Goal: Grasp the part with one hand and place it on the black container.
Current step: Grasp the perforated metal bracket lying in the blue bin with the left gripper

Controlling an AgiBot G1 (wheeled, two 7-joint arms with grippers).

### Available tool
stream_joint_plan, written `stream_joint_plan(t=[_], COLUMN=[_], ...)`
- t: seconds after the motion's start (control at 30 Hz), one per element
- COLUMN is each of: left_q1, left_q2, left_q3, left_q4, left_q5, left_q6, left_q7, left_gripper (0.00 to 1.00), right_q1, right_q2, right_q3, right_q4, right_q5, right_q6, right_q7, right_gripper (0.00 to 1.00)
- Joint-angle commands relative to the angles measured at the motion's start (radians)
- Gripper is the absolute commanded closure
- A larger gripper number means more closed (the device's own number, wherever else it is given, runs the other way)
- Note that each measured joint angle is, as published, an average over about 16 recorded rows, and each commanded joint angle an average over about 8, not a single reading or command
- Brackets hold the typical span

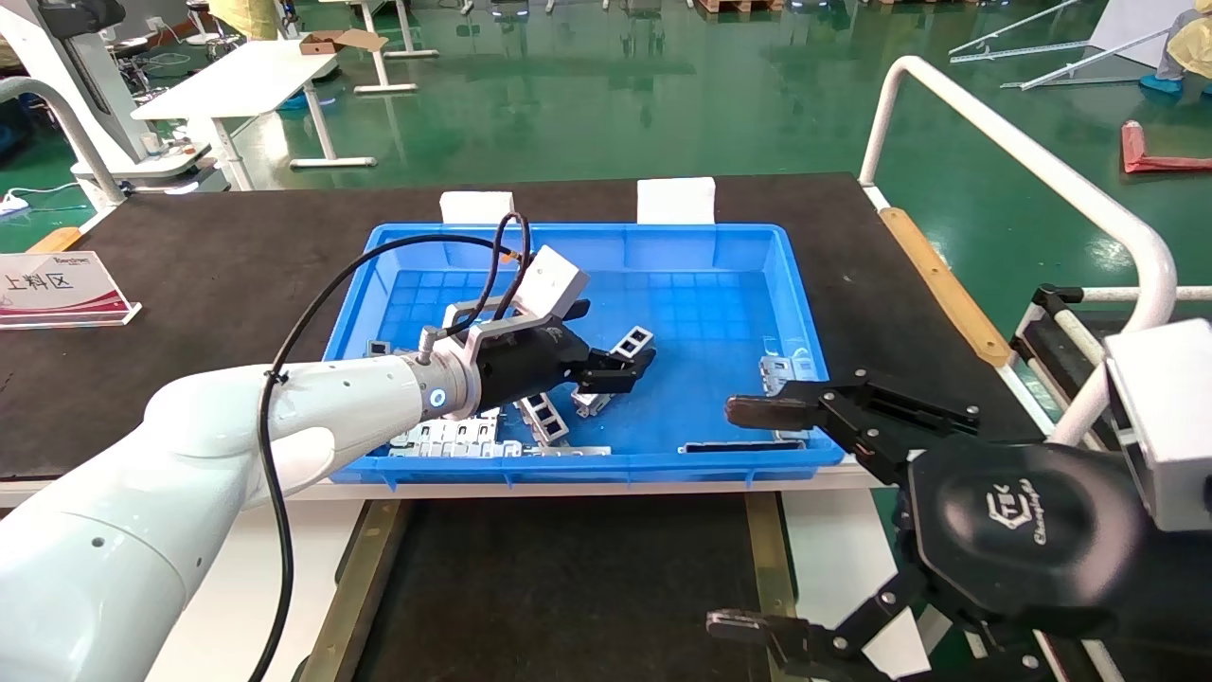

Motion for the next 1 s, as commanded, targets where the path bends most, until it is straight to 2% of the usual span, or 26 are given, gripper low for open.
stream_joint_plan(t=[0.03,0.07,0.13,0.57,1.0], left_q1=[0.001,0.004,0.008,0.026,0.02], left_q2=[0.002,0.002,0.002,-0.001,-0.003], left_q3=[0.029,0.045,0.077,0.256,0.365], left_q4=[0.003,-0.001,-0.009,-0.041,-0.046], left_q5=[-0.015,-0.024,-0.04,-0.148,-0.249], left_q6=[-0.023,-0.034,-0.055,-0.154,-0.194], left_q7=[-0.009,-0.015,-0.027,-0.092,-0.107], left_gripper=[0.78,0.9,1.0,1.0,1.0], right_q1=[0.0,0.0,0.0,0.0,0.0], right_q2=[0.0,0.0,0.0,0.0,0.0], right_q3=[0.0,0.0,0.0,-0.001,-0.001], right_q4=[0.0,0.0,0.0,0.0,0.0], right_q5=[0.0,0.0,0.0,0.0,0.001], right_q6=[0.0,0.0,0.0,0.0,0.001], right_q7=[0.0,0.0,0.0,0.0,-0.001], right_gripper=[0.96,1.0,1.0,1.0,1.0])
